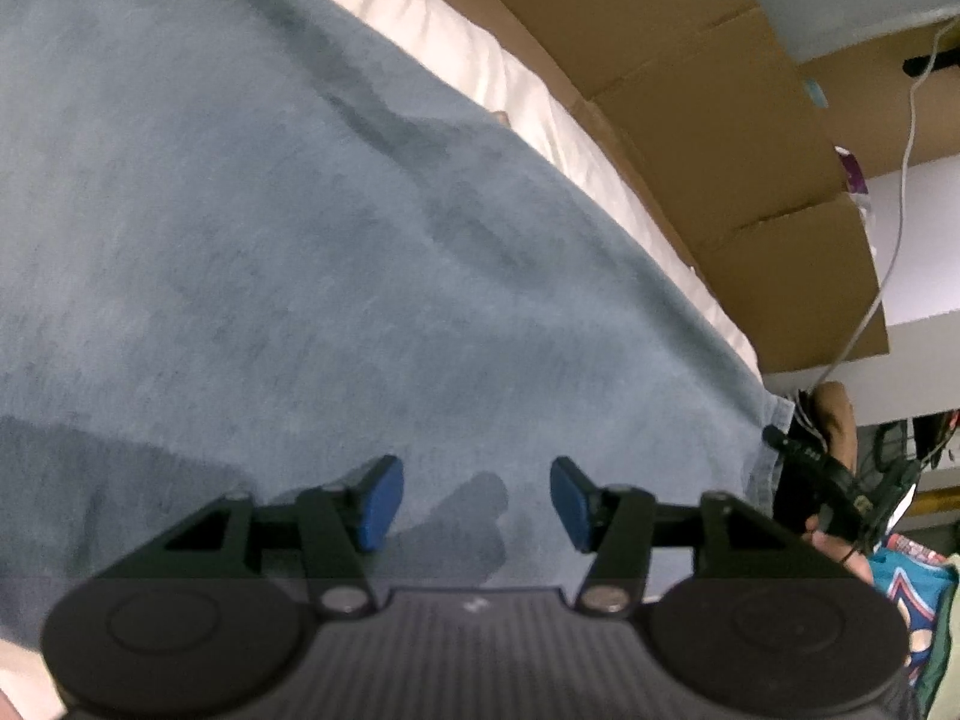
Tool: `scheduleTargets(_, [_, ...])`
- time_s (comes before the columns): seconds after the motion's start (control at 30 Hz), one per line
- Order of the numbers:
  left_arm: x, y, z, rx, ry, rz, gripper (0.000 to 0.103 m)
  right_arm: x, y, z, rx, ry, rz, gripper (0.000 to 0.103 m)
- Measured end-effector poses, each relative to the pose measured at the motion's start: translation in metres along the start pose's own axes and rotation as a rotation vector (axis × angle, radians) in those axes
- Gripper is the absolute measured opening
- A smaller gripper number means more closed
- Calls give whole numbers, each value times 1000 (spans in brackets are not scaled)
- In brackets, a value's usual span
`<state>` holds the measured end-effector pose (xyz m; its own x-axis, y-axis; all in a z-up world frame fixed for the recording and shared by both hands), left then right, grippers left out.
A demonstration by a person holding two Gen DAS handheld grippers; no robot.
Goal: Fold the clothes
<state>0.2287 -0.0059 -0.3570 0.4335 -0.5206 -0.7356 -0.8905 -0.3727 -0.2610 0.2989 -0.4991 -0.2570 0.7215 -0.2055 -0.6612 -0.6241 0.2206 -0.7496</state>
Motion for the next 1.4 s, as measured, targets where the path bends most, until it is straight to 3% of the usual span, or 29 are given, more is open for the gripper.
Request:
scheduleTargets(0.13, [-2, 2, -1, 19, -10, 3, 57, 12, 7, 2, -27, 23, 37, 6])
scheduleTargets(0.27, [-3, 2, 0, 20, -12, 1, 57, 12, 13, 2, -7, 27, 17, 11])
scheduleTargets(0.3, [-3, 2, 0, 16, -13, 0, 57, 9, 13, 0, 5, 17, 4, 17])
scheduleTargets(0.53, [-2, 7, 4, -2, -10, -8, 58, -2, 18, 0, -6, -18, -70, 17])
scheduleTargets(0.7, [-1, 8, 6, -16, -3, -4, 58, -4, 18, 3, -37, -2, -99, 11])
scheduleTargets(0.93, [0, 8, 8, -20, 8, -3, 58, -6, 23, 35, -222, 23, -131, 7])
scheduleTargets(1.13, [3, 9, 6, -23, 6, -3, 59, 3, 11, 34, -230, 89, -116, 5])
scheduleTargets(1.4, [7, 8, 4, -12, 7, 5, 62, 24, 16, 22, -238, 101, -28, 6])
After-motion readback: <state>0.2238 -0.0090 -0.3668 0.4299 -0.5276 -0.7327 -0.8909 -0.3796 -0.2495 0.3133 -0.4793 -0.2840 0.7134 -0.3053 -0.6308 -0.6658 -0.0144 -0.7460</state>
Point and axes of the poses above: each gripper's, at about its wrist camera, not at the fingertips, and x roughly the way its jaws point, z to its left, y to its underside, the point moved 4 cm from there along x, roughly the way its jaws point, and after that the axes turned 8 degrees about -z, right-handed, at the moved point
